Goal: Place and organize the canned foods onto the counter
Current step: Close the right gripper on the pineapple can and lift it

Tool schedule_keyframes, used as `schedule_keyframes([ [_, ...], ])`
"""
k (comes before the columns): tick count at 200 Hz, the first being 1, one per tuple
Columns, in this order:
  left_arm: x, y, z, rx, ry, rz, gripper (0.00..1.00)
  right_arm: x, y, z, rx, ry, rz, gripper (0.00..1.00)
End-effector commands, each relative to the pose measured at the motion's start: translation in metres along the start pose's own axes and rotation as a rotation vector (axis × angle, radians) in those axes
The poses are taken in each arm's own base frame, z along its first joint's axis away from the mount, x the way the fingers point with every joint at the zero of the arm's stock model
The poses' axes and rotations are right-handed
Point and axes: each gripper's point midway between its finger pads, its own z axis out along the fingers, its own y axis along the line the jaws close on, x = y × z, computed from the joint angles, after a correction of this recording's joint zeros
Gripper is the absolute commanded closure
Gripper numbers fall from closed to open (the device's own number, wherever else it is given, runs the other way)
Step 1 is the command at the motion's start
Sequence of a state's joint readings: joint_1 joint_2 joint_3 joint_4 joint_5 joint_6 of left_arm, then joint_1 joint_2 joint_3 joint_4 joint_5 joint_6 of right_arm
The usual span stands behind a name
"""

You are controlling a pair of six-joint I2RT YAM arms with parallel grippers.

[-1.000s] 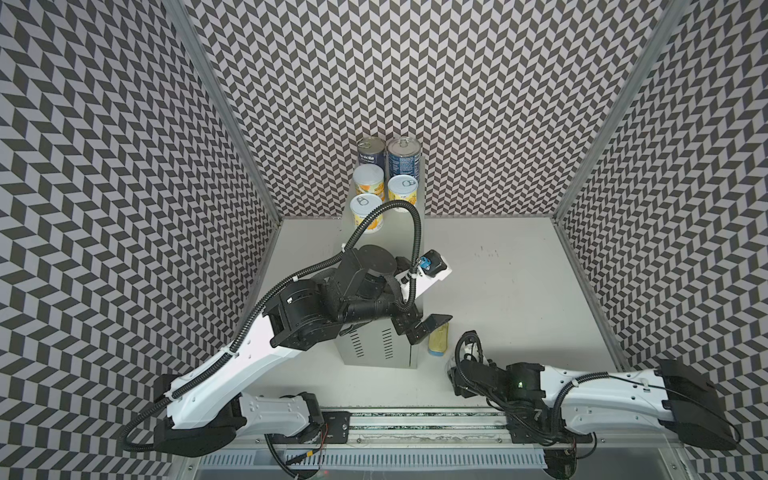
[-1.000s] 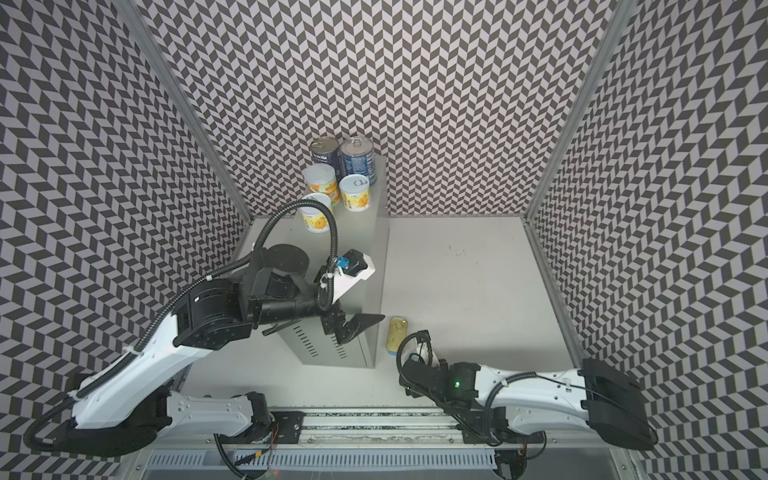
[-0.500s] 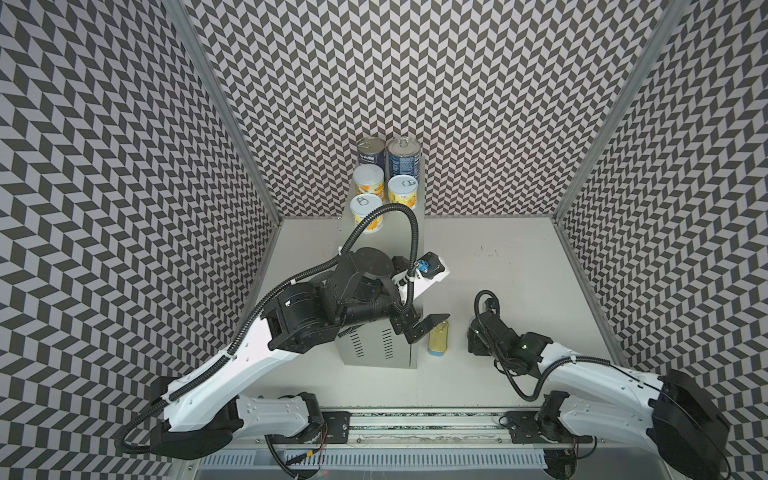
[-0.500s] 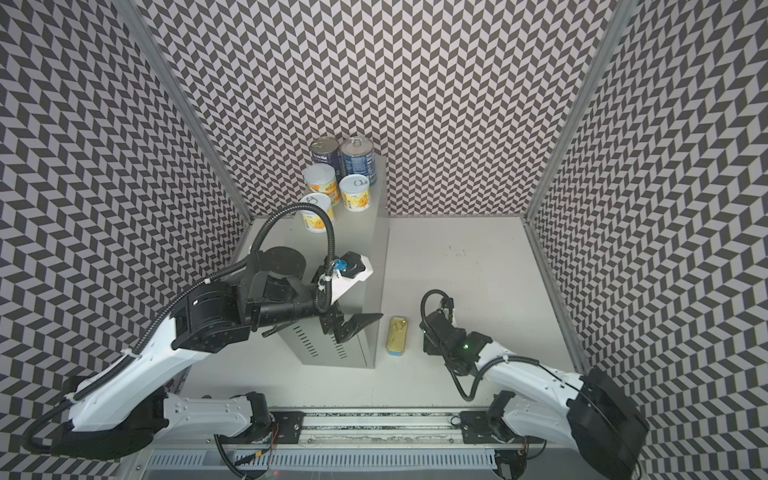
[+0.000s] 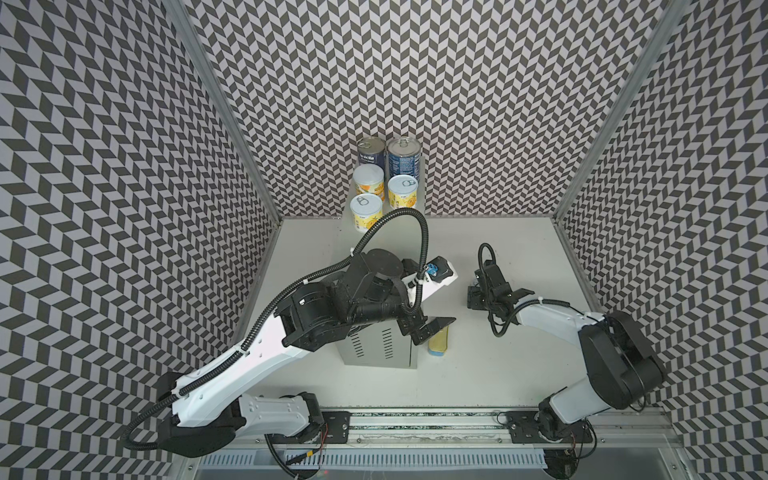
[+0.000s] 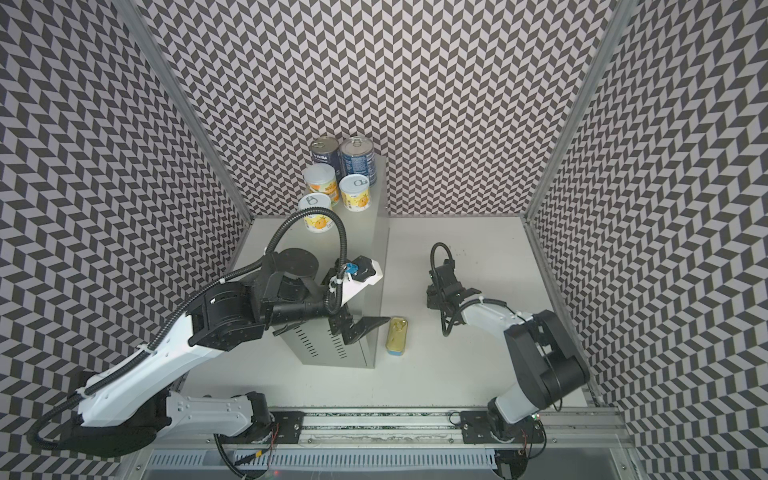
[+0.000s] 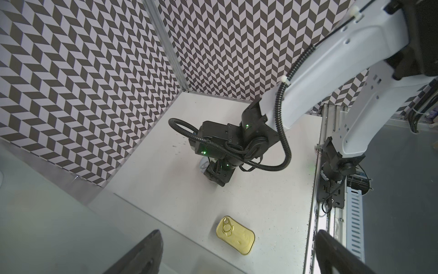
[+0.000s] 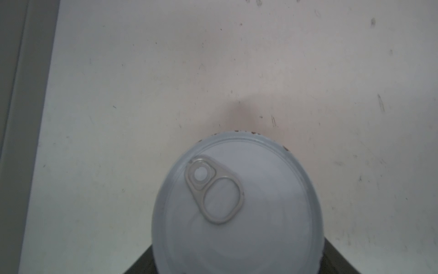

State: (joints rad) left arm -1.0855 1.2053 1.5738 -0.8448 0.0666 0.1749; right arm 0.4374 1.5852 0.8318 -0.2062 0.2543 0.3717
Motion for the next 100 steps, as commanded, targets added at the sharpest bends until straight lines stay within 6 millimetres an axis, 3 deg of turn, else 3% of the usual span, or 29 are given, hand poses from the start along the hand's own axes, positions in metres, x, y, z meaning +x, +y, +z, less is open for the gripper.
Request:
schedule_keyframes([
  [1,-0.0064,-0.0017,0.0035,0.027,-0.032,0.018,0.00,-0.0337,0.0177,-0.0005,-0.060,-0.092,-0.013,0.26],
  [55,-0.0057,-0.0015,0.0067,0.042,-0.044,0.017,0.00,-0.0338,0.0176,-0.0008,-0.066,-0.101,-0.003,0.14],
  [100,-0.0061,-0.0017,0.0083,0.042,-0.047,0.020,0.00,-0.0310,0.0159,-0.0009,-0.069,-0.115,0.007,0.14],
])
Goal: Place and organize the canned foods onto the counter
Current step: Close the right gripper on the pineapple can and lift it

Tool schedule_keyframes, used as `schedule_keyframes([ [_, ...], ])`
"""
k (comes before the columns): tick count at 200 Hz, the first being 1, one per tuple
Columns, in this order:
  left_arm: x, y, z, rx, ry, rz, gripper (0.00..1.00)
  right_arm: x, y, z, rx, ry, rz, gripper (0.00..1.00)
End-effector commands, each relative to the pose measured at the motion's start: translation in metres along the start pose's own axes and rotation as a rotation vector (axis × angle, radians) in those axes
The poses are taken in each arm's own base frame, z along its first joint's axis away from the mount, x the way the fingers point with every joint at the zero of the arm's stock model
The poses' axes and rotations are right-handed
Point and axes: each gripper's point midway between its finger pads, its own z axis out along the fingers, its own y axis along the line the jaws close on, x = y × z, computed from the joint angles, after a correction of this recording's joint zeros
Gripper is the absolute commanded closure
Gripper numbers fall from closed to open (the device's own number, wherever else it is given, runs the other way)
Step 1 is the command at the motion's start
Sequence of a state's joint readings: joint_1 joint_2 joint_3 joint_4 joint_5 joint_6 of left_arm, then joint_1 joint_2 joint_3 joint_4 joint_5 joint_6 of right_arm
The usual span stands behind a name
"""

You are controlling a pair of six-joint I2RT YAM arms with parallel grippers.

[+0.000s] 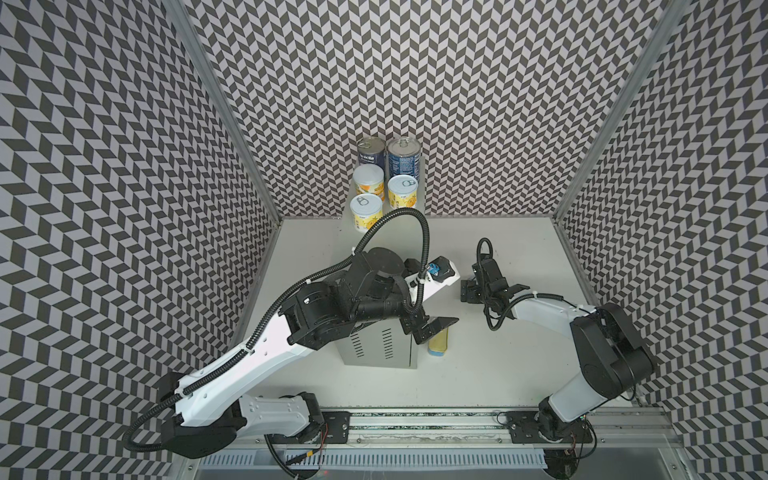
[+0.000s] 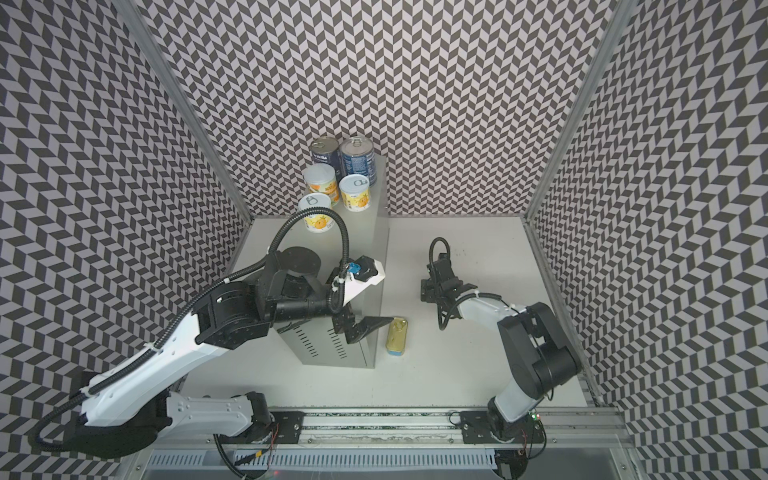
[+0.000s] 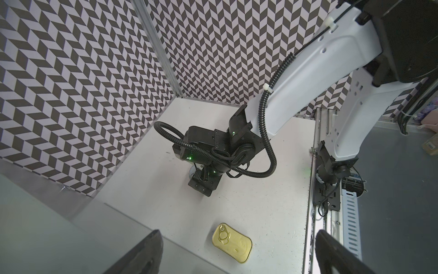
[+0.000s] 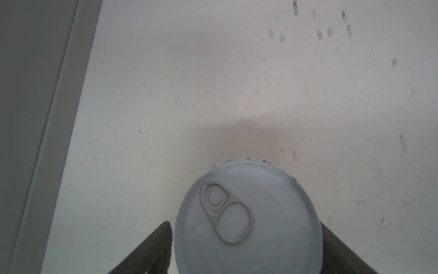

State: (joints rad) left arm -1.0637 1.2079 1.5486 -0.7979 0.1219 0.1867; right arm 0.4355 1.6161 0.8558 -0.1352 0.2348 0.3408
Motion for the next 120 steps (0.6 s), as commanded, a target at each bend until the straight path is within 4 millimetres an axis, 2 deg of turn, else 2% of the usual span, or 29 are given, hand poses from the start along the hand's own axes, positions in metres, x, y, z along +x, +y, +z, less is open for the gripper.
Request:
schedule_keyframes([
  [1,-0.004,-0.001,0.002,0.011,-0.021,0.017,0.00,-0.014,0.004,-0.005,-0.026,-0.065,0.019,0.14],
  [49,-0.002,0.001,0.007,0.007,-0.008,0.018,0.00,-0.022,0.004,0.002,-0.016,-0.085,0.014,0.15],
  [81,0.002,0.002,0.012,0.000,0.006,0.020,0.00,-0.022,0.001,0.005,-0.002,-0.087,0.017,0.23],
  [120,0.002,0.003,0.012,-0.007,0.000,0.024,0.00,-0.032,0.002,-0.002,-0.008,-0.118,0.008,0.29],
])
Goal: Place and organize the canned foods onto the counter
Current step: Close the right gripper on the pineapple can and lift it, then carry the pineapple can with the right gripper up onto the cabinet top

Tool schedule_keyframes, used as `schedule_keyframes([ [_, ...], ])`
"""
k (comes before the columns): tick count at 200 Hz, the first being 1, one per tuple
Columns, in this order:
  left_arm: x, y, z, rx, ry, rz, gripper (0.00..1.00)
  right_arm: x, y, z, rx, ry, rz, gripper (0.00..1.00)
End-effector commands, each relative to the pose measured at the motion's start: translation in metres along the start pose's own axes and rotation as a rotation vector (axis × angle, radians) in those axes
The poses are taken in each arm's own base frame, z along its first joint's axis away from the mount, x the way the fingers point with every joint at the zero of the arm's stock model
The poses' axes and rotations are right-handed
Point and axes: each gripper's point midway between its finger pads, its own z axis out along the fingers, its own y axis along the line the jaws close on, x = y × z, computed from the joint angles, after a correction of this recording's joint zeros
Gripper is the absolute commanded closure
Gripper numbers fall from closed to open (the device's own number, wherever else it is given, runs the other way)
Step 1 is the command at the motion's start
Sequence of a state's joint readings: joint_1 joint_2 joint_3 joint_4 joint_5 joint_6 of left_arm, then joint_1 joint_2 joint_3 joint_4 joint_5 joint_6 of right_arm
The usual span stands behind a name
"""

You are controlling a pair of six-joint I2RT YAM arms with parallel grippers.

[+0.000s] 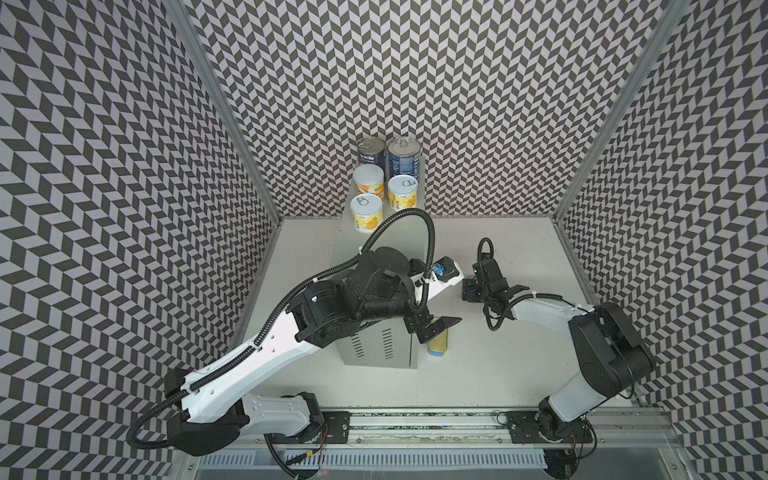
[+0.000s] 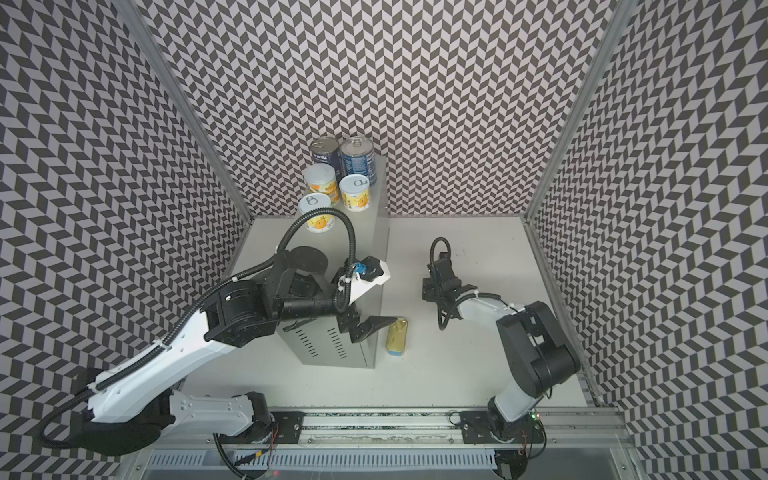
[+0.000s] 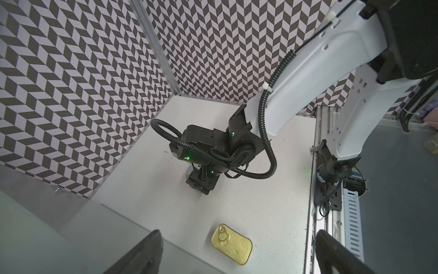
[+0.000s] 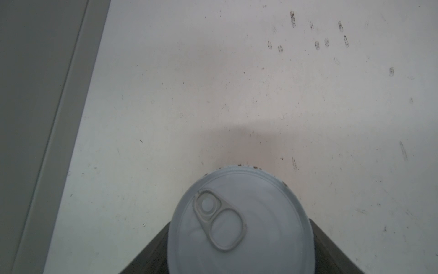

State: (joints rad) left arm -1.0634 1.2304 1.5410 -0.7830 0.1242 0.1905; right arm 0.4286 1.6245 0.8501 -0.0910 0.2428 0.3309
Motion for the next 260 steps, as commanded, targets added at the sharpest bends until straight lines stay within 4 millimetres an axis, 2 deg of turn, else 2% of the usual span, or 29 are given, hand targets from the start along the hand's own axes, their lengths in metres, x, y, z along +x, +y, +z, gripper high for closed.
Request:
schedule_keyframes([
  [1,-0.001,0.003,0.001,-0.012,-0.014,0.022,0.00,-0.026,0.003,-0.004,-0.009,-0.089,0.006,0.29],
  [49,-0.004,0.009,-0.002,-0.047,-0.025,0.021,0.00,-0.048,0.009,-0.029,-0.051,-0.152,-0.032,0.31],
  [88,-0.009,0.022,-0.008,-0.101,-0.052,0.008,0.00,-0.072,0.016,-0.065,-0.104,-0.207,-0.062,0.32],
  [106,-0.009,0.030,-0.011,-0.143,-0.056,-0.004,0.00,-0.084,0.027,-0.086,-0.167,-0.229,-0.096,0.32],
  [141,-0.012,0.050,-0.024,-0.253,-0.063,-0.042,0.00,-0.113,0.049,-0.136,-0.310,-0.295,-0.138,0.33],
  [180,-0.016,0.065,-0.041,-0.330,-0.073,-0.083,0.00,-0.144,0.073,-0.205,-0.450,-0.419,-0.224,0.32],
  [226,-0.014,0.095,-0.072,-0.450,-0.105,-0.161,0.00,-0.177,0.094,-0.288,-0.603,-0.538,-0.290,0.32],
  [260,-0.009,0.117,-0.099,-0.545,-0.115,-0.210,0.00,-0.196,0.112,-0.334,-0.701,-0.601,-0.331,0.32],
])
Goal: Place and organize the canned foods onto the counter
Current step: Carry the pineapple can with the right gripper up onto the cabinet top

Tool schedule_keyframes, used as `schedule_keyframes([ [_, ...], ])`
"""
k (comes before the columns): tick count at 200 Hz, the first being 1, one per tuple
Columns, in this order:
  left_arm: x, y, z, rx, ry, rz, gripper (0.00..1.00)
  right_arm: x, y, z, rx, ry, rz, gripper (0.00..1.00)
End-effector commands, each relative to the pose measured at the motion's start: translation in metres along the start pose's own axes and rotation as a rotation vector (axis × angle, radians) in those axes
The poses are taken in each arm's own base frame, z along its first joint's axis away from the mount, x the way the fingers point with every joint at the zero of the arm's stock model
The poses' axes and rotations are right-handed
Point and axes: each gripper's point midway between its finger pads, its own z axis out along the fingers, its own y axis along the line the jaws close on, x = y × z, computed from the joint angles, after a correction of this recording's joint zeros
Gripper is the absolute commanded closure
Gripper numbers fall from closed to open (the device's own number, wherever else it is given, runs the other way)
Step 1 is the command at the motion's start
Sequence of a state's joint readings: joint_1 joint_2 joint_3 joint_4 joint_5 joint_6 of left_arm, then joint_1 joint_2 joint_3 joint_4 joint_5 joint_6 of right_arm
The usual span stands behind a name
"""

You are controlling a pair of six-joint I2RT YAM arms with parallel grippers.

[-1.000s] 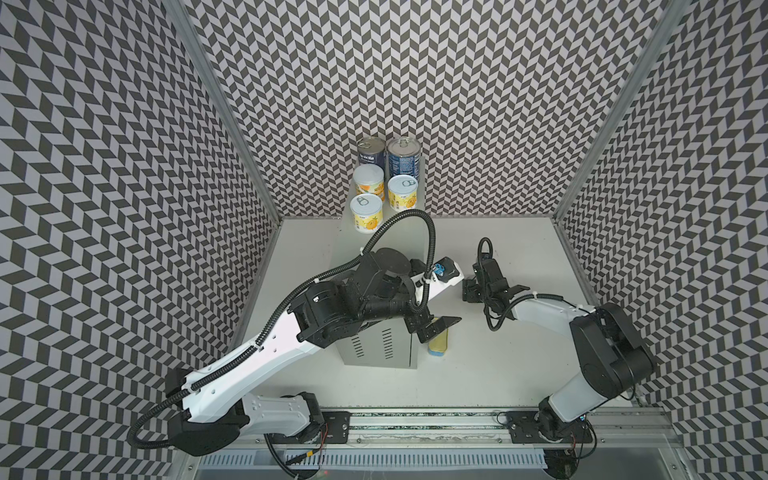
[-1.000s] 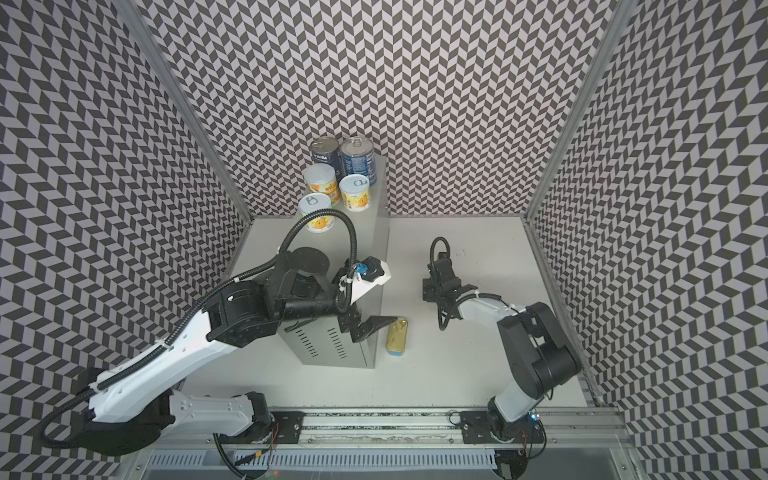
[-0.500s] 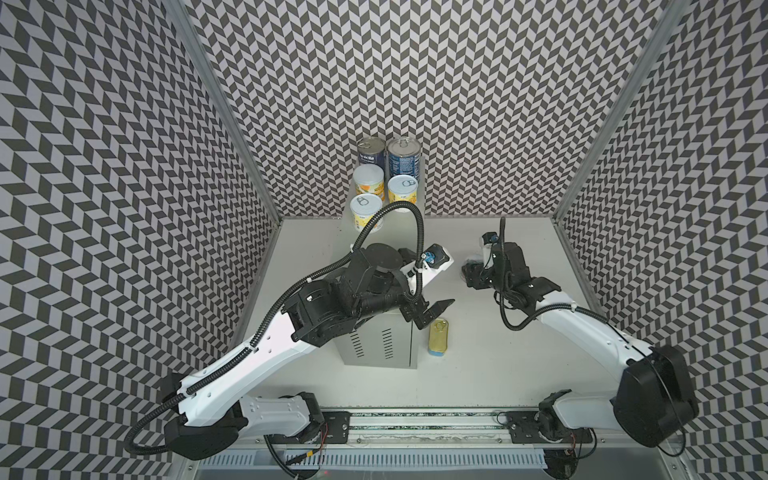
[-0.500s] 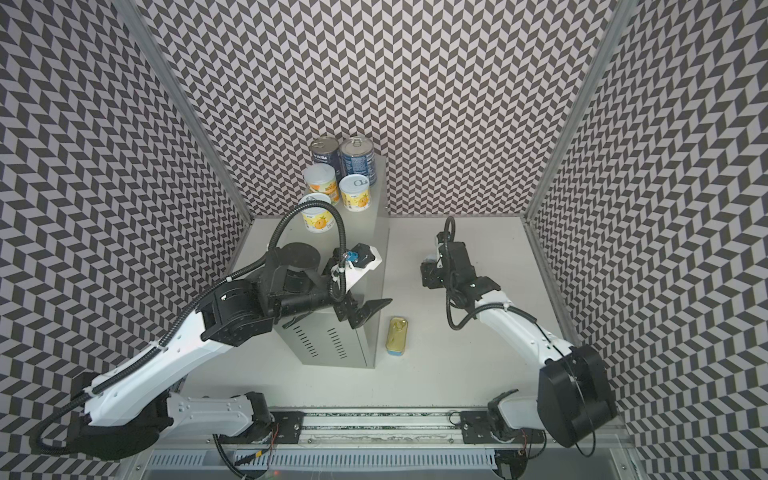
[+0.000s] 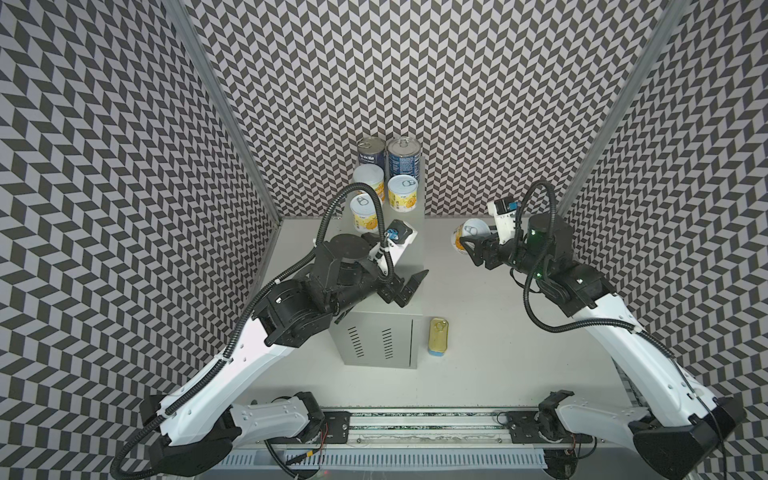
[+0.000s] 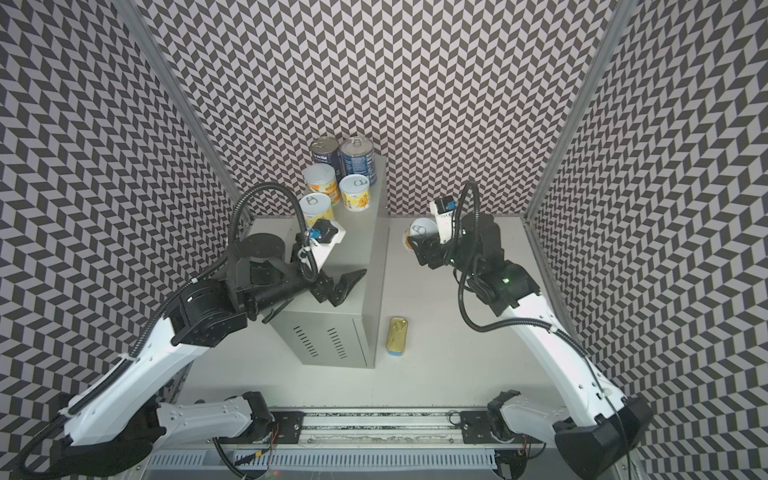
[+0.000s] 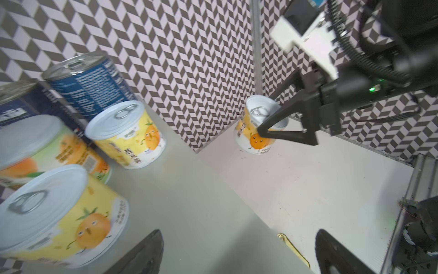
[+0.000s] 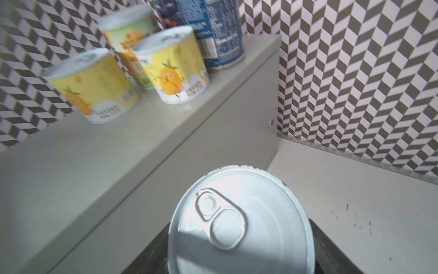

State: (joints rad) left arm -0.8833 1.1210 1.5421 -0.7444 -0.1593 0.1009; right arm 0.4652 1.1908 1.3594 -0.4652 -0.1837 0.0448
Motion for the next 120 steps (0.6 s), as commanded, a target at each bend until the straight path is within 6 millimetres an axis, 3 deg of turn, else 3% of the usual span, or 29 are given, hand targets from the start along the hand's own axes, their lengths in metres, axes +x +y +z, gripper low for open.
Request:
schedule_keyframes([
  [1,-0.011,0.026,-0.021,-0.081,-0.027,-0.055,0.00,-0.056,0.033,-0.026,-0.122,-0.152,-0.072,0.32],
  [31,-0.009,0.038,-0.031,-0.120,-0.008,-0.093,0.00,-0.076,0.059,-0.025,-0.189,-0.162,-0.110,0.32],
  [71,-0.003,0.054,-0.047,-0.185,0.008,-0.142,0.00,-0.086,0.098,-0.006,-0.226,-0.121,-0.177,0.31],
  [120,0.005,0.073,-0.054,-0.279,0.005,-0.161,0.00,-0.086,0.117,0.023,-0.164,-0.053,-0.208,0.31],
])
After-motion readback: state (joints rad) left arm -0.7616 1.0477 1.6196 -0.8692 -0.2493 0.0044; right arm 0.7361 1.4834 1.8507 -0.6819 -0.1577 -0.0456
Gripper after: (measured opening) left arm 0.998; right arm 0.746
